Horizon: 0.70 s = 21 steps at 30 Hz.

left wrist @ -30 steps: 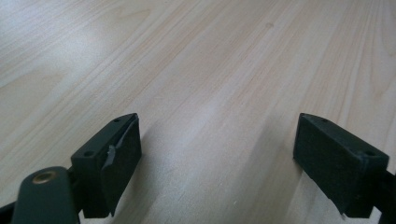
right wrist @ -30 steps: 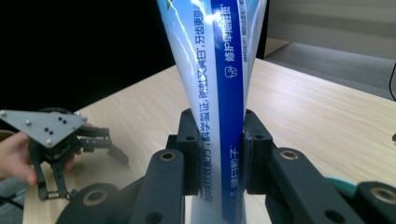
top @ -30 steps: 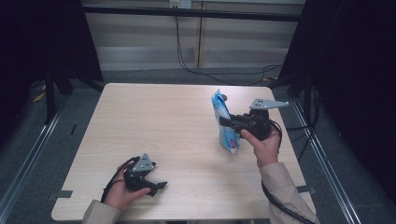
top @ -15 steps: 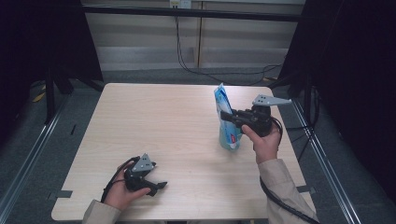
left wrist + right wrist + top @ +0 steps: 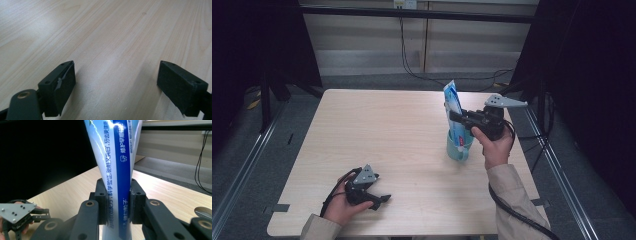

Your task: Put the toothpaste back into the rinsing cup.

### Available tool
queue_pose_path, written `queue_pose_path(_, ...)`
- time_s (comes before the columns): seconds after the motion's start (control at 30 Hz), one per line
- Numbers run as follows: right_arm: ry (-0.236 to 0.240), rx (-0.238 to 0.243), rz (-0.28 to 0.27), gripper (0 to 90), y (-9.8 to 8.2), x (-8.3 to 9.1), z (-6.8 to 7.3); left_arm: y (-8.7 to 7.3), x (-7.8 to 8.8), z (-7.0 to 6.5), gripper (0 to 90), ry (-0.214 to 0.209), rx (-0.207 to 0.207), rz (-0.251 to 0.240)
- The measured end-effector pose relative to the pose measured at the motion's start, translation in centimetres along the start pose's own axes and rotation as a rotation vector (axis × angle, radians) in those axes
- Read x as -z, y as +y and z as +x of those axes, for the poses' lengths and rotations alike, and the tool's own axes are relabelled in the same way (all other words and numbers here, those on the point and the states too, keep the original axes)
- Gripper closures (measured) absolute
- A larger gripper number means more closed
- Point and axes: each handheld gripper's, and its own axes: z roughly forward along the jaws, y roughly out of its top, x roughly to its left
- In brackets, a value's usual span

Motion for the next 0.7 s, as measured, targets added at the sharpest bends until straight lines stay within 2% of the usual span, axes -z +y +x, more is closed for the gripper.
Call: queue_pose_path(0.7,-0.019,0.001,-0.042,73.6,1.2,-0.5,-1.3,0.0,0.0,0.0,15.0,0.000,0.000,0.000)
